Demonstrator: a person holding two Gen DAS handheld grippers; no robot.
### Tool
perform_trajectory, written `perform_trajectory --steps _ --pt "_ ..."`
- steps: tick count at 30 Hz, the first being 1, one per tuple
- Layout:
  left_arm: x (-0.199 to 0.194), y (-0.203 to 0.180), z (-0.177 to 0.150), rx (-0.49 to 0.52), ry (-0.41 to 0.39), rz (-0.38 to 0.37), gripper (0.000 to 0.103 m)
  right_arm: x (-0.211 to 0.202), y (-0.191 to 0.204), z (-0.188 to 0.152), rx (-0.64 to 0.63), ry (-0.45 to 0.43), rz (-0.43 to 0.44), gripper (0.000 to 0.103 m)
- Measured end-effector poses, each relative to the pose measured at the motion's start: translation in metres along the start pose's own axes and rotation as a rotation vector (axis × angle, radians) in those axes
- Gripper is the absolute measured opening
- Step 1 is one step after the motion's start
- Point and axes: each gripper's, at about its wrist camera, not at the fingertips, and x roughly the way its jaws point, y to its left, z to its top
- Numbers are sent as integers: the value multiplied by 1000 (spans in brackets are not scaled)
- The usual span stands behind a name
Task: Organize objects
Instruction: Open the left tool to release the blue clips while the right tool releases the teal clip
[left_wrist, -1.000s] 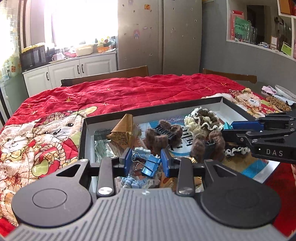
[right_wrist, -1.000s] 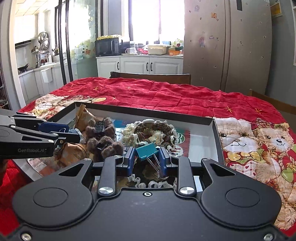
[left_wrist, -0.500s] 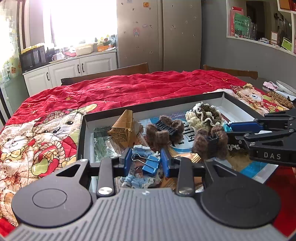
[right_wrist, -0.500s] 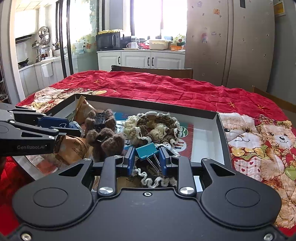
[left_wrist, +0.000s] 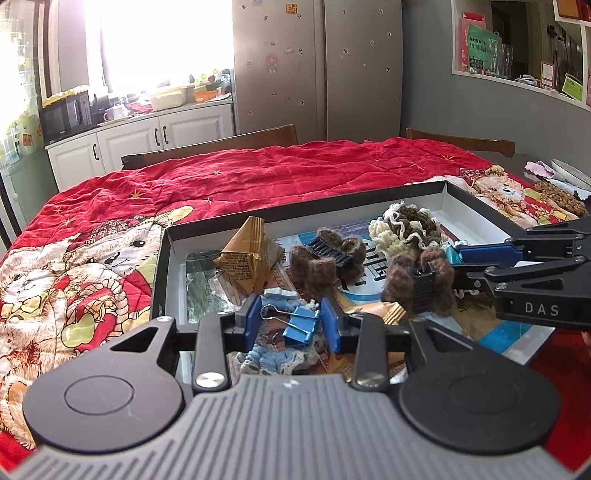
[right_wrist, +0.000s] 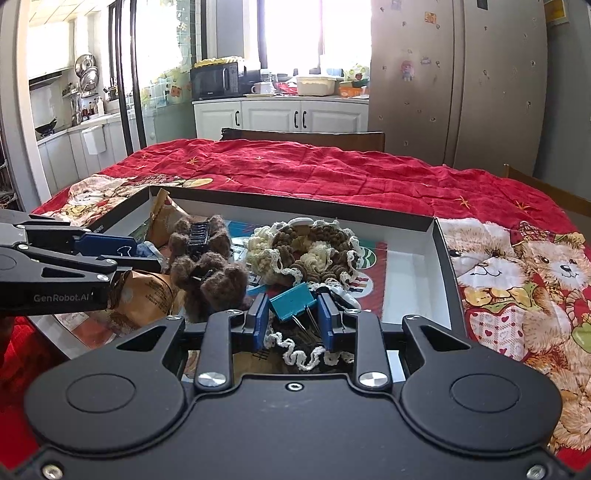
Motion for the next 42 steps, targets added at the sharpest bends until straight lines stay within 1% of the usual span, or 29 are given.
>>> perform_trajectory --steps 1,8,10,13,17,20,34,38,42 --pt "0 0 0 0 0 0 54 0 -1 0 2 0 1 28" --pt "-3 -1 -1 0 -4 5 56 -3 -2 2 9 -10 4 28" --pt "-5 -1 -1 -1 -9 10 59 -5 -2 2 11 -17 3 33" --pt "-9 -1 0 -7 -18 19 63 -10 -1 3 13 -31 3 37" --pt "-16 0 2 -24 -31 23 64 -16 1 4 13 -45 4 38" --pt "-22 0 3 -28 -42 27 68 -22 1 5 13 -51 5 38" --pt "-57 -3 7 -45 -94 26 81 -60 6 10 16 -82 5 43" --pt "-69 -5 6 -47 -97 32 83 -74 9 10 12 -90 5 44" --pt "-83 -6 4 -53 -107 29 86 -87 11 10 29 -92 17 48"
